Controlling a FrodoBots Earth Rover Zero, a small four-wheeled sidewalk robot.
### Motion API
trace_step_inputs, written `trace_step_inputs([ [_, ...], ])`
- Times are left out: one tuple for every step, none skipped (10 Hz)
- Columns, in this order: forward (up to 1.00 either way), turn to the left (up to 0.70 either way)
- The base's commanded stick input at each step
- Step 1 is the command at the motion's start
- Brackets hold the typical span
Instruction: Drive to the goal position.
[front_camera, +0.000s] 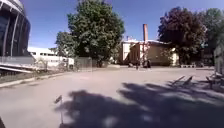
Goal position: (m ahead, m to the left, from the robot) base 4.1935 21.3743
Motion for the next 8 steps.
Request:
trace_step_inputs([
  [0.6, 0.0],
  [0.6, 0.0],
  [0.6, 0.0],
  [0.6, 0.0],
  [0.6, 0.0],
  [0.6, 0.0],
  [0.6, 0.0],
  [0.6, 0.0],
])
